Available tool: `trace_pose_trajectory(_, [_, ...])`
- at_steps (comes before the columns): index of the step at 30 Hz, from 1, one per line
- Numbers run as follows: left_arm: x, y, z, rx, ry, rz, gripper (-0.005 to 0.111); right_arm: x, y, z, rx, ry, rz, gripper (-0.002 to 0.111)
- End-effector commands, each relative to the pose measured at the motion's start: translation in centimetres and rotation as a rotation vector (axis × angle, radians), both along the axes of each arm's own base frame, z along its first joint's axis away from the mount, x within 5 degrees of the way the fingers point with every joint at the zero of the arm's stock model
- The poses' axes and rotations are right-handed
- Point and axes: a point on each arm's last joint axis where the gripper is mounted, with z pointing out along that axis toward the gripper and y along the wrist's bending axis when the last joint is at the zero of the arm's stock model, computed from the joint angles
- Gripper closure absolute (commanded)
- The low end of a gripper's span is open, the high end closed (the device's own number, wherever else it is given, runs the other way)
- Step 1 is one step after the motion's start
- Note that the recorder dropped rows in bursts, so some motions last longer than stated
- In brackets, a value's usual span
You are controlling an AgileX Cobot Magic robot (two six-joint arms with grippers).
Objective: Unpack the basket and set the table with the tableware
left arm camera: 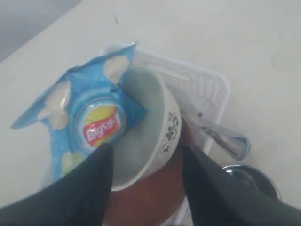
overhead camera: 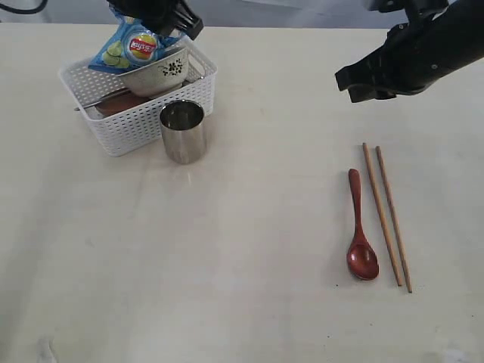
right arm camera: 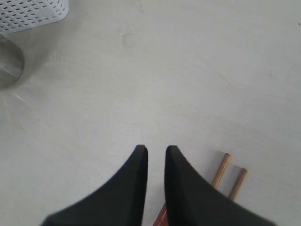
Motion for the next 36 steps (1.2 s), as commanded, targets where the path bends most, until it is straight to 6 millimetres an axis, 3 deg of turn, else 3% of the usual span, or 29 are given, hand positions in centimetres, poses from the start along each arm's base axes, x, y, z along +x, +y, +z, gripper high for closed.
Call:
trace_pose_trajectory(1, [0.3,-1.2,-1.3,-0.043,0.040,-0.113,0.062,0.0,-0.1,0.3,0.009,-0.017,-0.012,0.094])
trace_pose_trajectory(14, [0.4,-2.8,-4.3,0.041,0.137,-0.449,0.062,0.0,-0.1,0.3,0.009,-0.017,-0.012,0.094])
trace_pose_trajectory(26, [0.3,-2.9,-4.4,0.048,0.145,-0.466,0.062,0.1,-0.1,0.3,0.006,-0.026,-0.010,0.094])
trace_pose_trajectory(30, [-0.2,-4.2,-4.5,0.074,0.132,-0.504,0.062,0.1,-0.2,0.3,-0.014,-0.037,0.000,0.094])
trace_pose_trajectory(36, [1.1,-4.1,-6.7,0.179,0.110,-0.438,0.062,0.1,-0.2,0.3,-0.014,-0.037,0.000,0.094])
